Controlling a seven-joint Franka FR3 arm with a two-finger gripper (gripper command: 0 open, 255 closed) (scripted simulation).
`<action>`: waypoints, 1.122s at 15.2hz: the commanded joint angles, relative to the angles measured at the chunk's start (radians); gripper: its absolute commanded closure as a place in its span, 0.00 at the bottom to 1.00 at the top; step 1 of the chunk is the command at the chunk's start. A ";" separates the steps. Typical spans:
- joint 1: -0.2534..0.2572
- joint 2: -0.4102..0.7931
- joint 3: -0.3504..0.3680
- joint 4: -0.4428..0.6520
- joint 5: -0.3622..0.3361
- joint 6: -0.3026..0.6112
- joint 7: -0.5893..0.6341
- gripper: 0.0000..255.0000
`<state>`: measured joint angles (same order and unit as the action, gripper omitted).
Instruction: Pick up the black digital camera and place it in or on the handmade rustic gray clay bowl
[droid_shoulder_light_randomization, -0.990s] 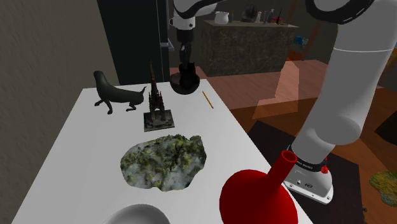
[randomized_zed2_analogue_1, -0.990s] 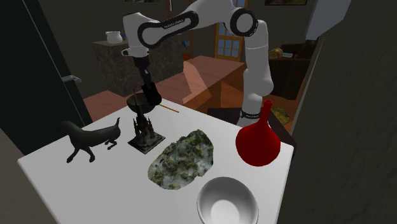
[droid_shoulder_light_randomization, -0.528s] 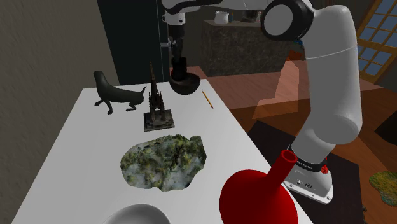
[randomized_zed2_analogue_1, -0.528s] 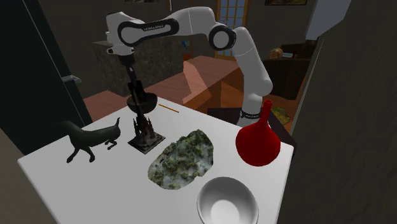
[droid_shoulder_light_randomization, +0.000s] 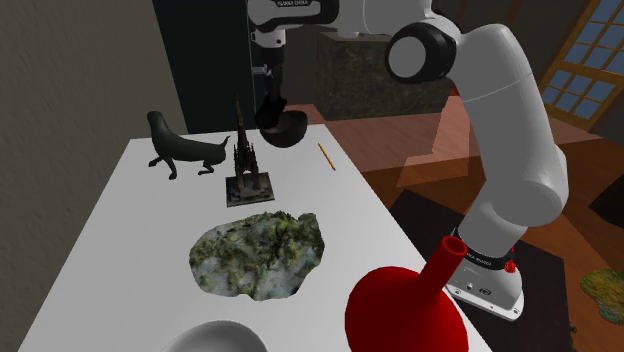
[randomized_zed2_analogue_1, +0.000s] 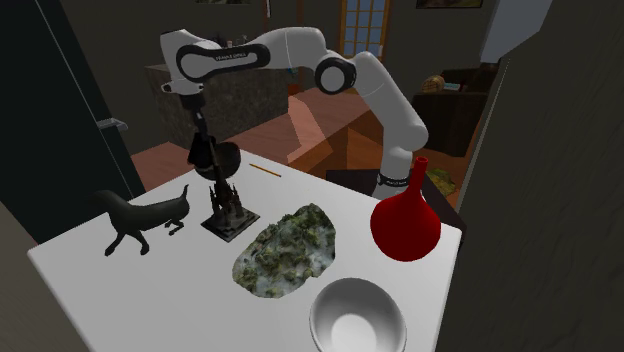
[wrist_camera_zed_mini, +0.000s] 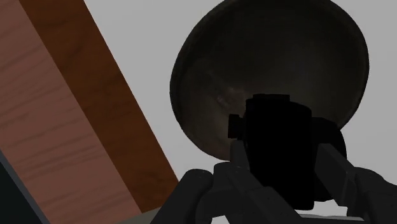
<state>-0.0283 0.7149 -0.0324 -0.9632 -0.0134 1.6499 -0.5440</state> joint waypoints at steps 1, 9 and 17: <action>0.001 -0.008 0.000 -0.041 0.000 0.034 0.001 1.00; 0.002 -0.012 0.000 -0.151 -0.001 0.140 0.004 1.00; 0.000 -0.013 0.000 -0.157 -0.001 0.145 0.002 0.00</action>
<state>-0.0293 0.6941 -0.0338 -1.1155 -0.0150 1.7950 -0.5423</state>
